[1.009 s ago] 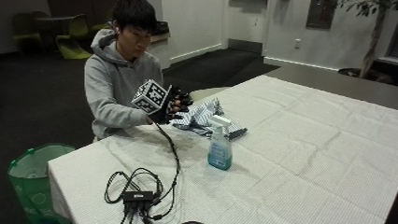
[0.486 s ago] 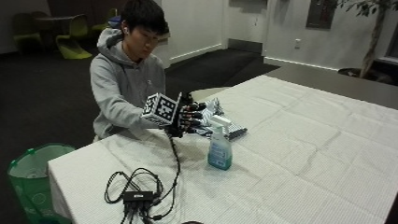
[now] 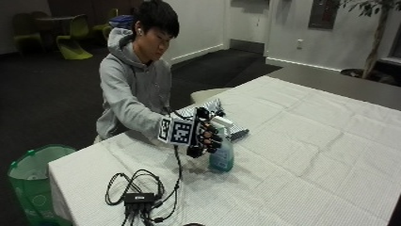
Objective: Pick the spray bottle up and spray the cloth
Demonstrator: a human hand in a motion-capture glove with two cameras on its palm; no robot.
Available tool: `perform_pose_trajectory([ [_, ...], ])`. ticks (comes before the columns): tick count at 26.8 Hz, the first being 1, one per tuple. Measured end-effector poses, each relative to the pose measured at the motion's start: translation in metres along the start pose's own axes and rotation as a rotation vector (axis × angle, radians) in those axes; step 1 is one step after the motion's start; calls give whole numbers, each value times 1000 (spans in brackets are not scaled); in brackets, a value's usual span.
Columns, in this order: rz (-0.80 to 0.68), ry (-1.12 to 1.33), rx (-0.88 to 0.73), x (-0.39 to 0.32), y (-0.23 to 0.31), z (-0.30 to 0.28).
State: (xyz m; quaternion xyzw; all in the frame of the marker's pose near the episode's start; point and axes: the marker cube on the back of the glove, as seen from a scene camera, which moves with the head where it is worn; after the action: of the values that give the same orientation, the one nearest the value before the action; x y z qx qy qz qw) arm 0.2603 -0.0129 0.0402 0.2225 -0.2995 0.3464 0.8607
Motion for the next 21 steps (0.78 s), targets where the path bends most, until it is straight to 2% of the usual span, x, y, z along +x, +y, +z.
perform_pose_trajectory([
  [9,130,-208,50,0,-23,28],
  [21,168,-244,211,1,-44,32],
])
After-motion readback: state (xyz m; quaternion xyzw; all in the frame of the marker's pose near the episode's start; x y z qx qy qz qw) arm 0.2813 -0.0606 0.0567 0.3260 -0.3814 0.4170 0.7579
